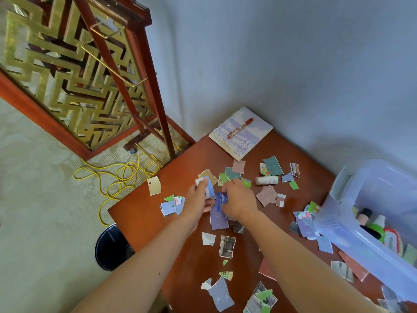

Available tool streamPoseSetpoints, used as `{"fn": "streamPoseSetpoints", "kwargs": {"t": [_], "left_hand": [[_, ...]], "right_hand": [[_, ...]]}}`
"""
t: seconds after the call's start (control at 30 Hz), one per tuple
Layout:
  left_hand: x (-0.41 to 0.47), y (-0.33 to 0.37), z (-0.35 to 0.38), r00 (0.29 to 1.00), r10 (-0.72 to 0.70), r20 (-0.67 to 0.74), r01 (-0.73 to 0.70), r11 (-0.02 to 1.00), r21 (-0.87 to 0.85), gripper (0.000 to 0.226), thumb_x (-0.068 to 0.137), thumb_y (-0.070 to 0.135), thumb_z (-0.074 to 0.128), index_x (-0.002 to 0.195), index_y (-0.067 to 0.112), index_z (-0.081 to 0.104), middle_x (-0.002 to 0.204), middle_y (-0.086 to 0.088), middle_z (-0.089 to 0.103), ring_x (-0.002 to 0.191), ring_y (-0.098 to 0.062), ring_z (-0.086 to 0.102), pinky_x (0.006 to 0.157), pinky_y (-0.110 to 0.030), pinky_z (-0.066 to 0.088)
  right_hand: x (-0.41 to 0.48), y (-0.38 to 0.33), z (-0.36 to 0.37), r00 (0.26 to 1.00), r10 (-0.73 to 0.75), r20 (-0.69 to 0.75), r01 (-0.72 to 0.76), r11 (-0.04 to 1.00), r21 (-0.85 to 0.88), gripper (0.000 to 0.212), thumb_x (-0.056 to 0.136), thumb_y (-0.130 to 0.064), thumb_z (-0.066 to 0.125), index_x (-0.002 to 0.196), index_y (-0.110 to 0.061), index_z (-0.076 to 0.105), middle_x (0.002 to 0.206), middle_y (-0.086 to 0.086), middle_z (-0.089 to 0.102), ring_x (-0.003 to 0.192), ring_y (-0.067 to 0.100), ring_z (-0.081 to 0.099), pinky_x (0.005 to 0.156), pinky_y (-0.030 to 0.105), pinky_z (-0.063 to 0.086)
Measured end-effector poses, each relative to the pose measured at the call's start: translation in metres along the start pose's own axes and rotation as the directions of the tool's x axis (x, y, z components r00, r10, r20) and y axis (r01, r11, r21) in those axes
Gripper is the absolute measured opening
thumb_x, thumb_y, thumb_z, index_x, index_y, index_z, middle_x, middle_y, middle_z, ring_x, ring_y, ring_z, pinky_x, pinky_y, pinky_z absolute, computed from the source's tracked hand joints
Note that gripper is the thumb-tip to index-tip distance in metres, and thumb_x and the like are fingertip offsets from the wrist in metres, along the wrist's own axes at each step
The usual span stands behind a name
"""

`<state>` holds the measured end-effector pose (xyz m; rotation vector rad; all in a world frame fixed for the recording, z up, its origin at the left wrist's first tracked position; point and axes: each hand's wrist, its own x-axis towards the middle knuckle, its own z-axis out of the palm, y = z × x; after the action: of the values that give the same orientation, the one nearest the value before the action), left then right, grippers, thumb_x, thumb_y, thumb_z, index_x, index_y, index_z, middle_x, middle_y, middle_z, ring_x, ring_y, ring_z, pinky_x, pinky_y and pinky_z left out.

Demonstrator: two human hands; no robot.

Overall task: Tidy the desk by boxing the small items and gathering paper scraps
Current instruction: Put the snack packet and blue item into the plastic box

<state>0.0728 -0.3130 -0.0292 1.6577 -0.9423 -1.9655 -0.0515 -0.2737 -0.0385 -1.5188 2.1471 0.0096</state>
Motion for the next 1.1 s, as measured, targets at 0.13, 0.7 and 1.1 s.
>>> {"fn": "streamPoseSetpoints", "kwargs": {"t": [0.13, 0.7, 1.1], "left_hand": [[-0.012, 0.011, 0.006, 0.999, 0.028, -0.018, -0.028, 1.0, 0.009, 0.031, 0.099, 0.043, 0.039, 0.112, 0.017, 0.049, 0.08, -0.007, 0.06, 0.061, -0.014, 0.056, 0.06, -0.026, 0.046], [-0.122, 0.04, 0.117, 0.919, 0.167, 0.357, -0.194, 0.98, 0.04, 0.021, 0.099, 0.037, 0.045, 0.09, 0.022, 0.056, 0.072, -0.01, 0.061, 0.051, -0.017, 0.058, 0.053, -0.029, 0.048], [-0.172, 0.017, 0.223, 0.768, 0.08, 0.636, -0.299, 0.922, 0.246, 0.039, 0.096, 0.02, 0.057, 0.129, 0.004, 0.047, 0.08, -0.013, 0.06, 0.055, -0.016, 0.059, 0.048, -0.025, 0.049]], "right_hand": [[-0.013, 0.0, -0.015, 0.996, 0.083, -0.022, -0.07, 0.932, 0.356, 0.018, 0.082, -0.014, 0.06, 0.098, -0.015, 0.053, 0.102, 0.006, 0.051, 0.087, 0.028, 0.057, 0.076, 0.038, 0.049], [-0.145, 0.068, -0.103, 0.777, 0.545, -0.315, 0.045, 0.451, 0.891, 0.013, 0.092, -0.011, 0.057, 0.104, -0.012, 0.051, 0.094, 0.004, 0.058, 0.085, 0.016, 0.061, 0.055, 0.015, 0.051], [-0.246, 0.15, -0.131, 0.64, 0.691, -0.336, 0.074, 0.381, 0.922, 0.018, 0.092, -0.009, 0.055, 0.11, -0.009, 0.052, 0.095, 0.006, 0.054, 0.081, 0.019, 0.059, 0.061, 0.04, 0.06]]}}
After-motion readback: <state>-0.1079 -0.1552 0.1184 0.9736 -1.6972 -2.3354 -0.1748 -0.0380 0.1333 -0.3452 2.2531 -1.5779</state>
